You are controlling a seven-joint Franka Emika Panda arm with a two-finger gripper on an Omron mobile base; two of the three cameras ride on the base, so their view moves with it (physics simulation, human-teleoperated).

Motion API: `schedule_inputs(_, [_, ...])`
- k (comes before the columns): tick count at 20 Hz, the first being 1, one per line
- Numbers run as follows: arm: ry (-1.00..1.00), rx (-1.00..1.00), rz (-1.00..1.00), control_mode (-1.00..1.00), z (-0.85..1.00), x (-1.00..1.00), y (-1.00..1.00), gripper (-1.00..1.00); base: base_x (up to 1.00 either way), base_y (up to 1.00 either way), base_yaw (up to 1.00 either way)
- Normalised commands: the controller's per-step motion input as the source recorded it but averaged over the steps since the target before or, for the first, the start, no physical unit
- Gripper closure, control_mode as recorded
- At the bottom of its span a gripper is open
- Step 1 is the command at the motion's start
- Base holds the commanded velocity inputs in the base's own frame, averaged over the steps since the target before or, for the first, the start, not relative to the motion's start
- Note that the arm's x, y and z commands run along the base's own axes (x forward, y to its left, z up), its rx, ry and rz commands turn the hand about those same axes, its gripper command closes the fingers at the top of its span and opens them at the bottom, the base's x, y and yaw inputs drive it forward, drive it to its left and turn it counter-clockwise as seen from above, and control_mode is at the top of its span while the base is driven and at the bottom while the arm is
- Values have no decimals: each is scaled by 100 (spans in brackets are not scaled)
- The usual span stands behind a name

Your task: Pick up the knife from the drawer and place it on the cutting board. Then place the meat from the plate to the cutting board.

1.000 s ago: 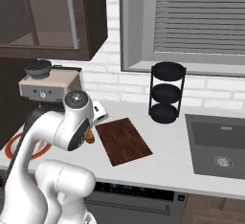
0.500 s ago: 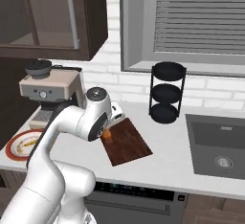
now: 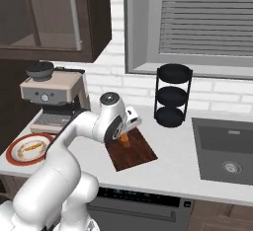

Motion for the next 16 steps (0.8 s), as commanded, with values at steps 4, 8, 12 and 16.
schedule_inputs(4, [0, -1, -3, -100, -33, 7, -32, 100, 0, 0, 0])
schedule_inputs(8, [0, 0, 0, -100, -34, 6, -26, 100, 0, 0, 0])
schedule_inputs(12, [0, 2, 0, -100, -46, 26, -1, 100, 0, 0, 0])
schedule_inputs(16, [0, 2, 1, -100, -33, 42, -3, 100, 0, 0, 0])
